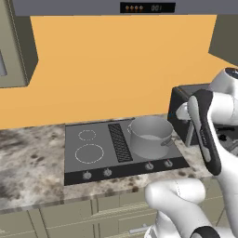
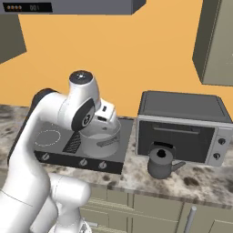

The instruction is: Pick the kettle from the counter and place it on a stove burner. Then turn the burner on.

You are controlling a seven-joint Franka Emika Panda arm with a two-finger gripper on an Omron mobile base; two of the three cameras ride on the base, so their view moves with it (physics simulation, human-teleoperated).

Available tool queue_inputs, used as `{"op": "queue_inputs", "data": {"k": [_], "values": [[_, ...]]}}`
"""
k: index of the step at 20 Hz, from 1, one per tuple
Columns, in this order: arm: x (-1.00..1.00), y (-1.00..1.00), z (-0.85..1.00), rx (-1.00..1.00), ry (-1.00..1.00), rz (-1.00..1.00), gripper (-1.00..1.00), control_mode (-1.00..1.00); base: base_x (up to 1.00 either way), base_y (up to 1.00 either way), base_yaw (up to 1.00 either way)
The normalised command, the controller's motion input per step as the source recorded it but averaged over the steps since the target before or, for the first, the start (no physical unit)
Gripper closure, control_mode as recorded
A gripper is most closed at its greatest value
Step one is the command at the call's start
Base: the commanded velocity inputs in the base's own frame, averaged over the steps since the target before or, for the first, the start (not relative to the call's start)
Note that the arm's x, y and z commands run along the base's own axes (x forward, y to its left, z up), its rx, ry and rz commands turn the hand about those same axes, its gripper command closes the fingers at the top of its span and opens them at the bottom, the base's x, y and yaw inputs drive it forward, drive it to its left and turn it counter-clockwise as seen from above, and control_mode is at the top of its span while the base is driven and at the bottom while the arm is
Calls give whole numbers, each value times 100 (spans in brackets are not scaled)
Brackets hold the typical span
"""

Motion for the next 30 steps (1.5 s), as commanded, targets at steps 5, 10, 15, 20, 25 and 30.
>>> {"op": "queue_inputs", "data": {"k": [5, 10, 15, 20, 25, 30], "values": [[-54, -97, -11, 15, -7, -29, -100, -100, 0, 0, 0], [-42, -85, 0, 24, -5, -41, -100, -100, 0, 0, 0], [-39, -84, 0, 32, -4, -47, -100, -100, 0, 0, 0], [-10, -84, 0, 25, -1, -50, -100, -100, 0, 0, 0], [4, -52, 0, 18, 0, -40, -100, -100, 0, 0, 0], [34, -12, 0, 1, 0, -2, -100, -100, 0, 0, 0]]}}
